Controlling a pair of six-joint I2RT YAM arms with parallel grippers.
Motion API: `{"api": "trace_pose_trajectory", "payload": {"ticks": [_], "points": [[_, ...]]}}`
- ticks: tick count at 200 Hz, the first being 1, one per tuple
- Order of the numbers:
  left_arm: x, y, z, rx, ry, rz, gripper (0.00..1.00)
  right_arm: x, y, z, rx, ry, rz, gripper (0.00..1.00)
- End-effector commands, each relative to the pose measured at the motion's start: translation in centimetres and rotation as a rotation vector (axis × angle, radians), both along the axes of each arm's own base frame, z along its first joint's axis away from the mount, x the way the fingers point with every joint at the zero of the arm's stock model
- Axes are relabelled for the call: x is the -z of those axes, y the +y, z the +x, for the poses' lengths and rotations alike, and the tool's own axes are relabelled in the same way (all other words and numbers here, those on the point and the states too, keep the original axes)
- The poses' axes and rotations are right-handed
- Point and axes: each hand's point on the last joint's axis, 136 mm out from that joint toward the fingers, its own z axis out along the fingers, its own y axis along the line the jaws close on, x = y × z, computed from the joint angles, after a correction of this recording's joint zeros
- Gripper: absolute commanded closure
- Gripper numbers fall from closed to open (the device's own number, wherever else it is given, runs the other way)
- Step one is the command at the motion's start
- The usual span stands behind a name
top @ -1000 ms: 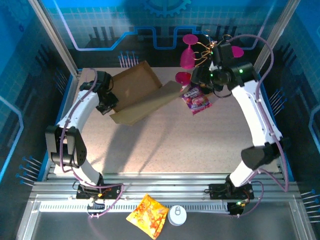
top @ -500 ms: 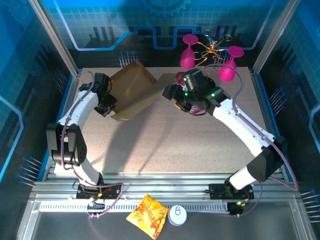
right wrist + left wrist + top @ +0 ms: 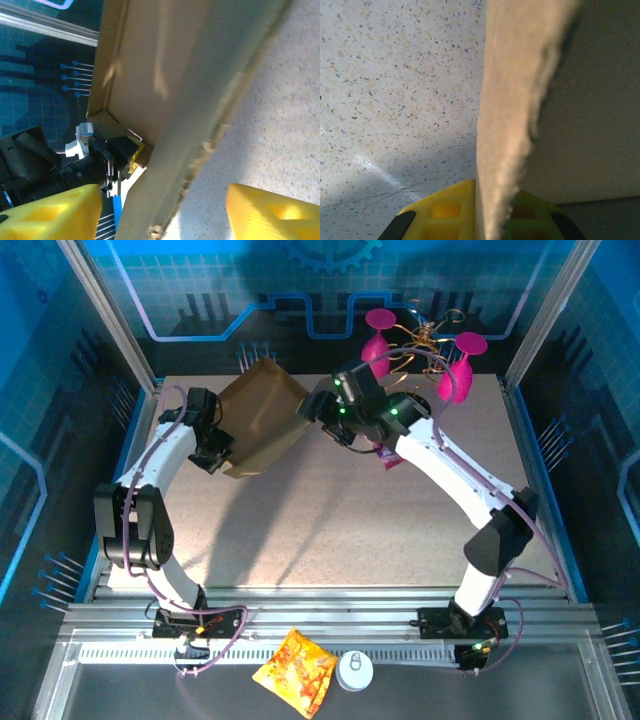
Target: Fold the paper box
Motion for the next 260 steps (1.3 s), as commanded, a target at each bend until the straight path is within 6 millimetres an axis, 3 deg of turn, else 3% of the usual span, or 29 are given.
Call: {"api": "trace_pose_trajectory", "payload": {"ticks": [1, 28, 54, 57, 72, 104, 121, 135, 162, 188, 216, 260], "points": [[0.4, -0.2, 0.1, -0.016, -0.003, -0.034, 1.0, 0.4, 0.3, -0.7, -0.048, 0.011, -0.069, 0.39], [0.1, -0.4, 0.3, -0.021, -0.017, -0.044, 1.0, 3.2, 1.1, -0.6, -0.091, 0.074, -0.12, 0.65], [-0.4, -0.8, 0.6, -0.013, -0.035, -0.069, 1.0, 3.2, 0.3, 0.6, -0.106, 0.002, -0.249, 0.98], [-0.5, -0.9, 0.7, -0.011, -0.04, -0.075, 0.96, 3.1, 0.0, 0.8, -0.102, -0.01, -0.272, 1.0], [-1.1, -1.8, 0.8, 0.001, -0.057, -0.124, 0.72, 3.1, -1.2, 1.8, -0.105, -0.059, -0.374, 1.0], [-2.5, -4.0, -0.6, 0.004, -0.082, -0.26, 0.37, 3.0, -3.5, 3.5, -0.179, -0.13, -0.548, 1.0], [-3.9, -5.3, -1.9, 0.001, -0.118, -0.339, 0.23, 2.4, -4.7, 4.4, -0.234, -0.171, -0.62, 1.0], [-5.0, -6.5, -3.2, 0.01, -0.135, -0.386, 0.18, 1.7, -5.6, 4.9, -0.272, -0.216, -0.685, 1.0], [-6.9, -7.9, -5.4, 0.029, -0.166, -0.441, 0.18, 0.1, -6.1, 5.6, -0.409, -0.337, -0.803, 1.0], [-10.3, -6.4, -5.5, 0.06, -0.244, -0.338, 0.23, -1.6, -6.3, 5.8, -0.513, -0.443, -0.917, 1.0], [-14.4, -4.4, -3.5, 0.024, -0.351, -0.273, 0.27, -1.8, -6.9, 5.6, -0.545, -0.473, -0.977, 1.0], [-21.9, -3.1, 1.5, -0.044, -0.571, -0.279, 0.44, -2.9, -6.3, 3.8, -0.608, -0.552, -1.072, 1.0]]}}
